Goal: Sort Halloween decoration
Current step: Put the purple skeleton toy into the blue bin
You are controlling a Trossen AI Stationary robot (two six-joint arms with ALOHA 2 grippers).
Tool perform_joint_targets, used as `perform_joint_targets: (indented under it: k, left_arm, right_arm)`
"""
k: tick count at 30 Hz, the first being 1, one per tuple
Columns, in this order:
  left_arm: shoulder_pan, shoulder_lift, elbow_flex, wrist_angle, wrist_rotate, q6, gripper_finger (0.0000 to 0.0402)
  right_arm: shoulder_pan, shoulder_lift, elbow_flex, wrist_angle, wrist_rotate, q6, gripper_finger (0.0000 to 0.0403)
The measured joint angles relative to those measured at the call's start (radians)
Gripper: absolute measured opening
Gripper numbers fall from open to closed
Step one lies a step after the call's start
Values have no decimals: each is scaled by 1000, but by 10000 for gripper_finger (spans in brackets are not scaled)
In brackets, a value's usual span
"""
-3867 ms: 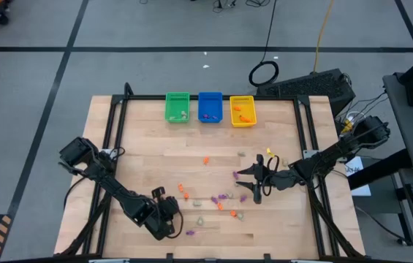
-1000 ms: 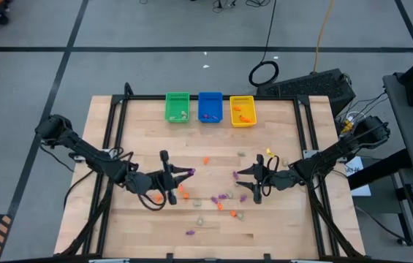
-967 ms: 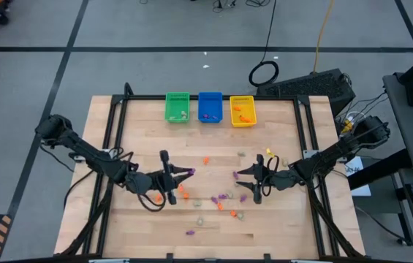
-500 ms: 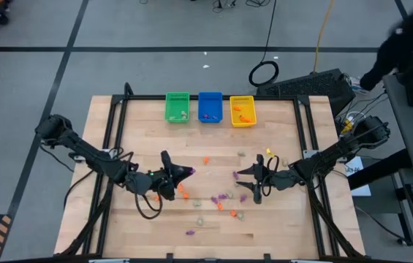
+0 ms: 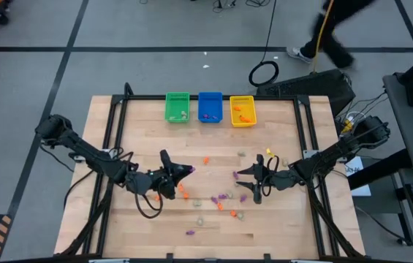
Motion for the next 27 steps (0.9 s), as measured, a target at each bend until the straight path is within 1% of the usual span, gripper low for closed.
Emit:
perform_joint_targets:
  k: [6,10,27]
  left_arm:
    - [0,0,0,0,0,-20,51]
    - [0,0,0,0,15,-152,51]
    - [0,0,0,0,19,-653,51]
  right_arm:
    - [0,0,0,0,0,1,169]
    - [0,0,0,0,0,2,169]
    - [0,0,0,0,0,3,169]
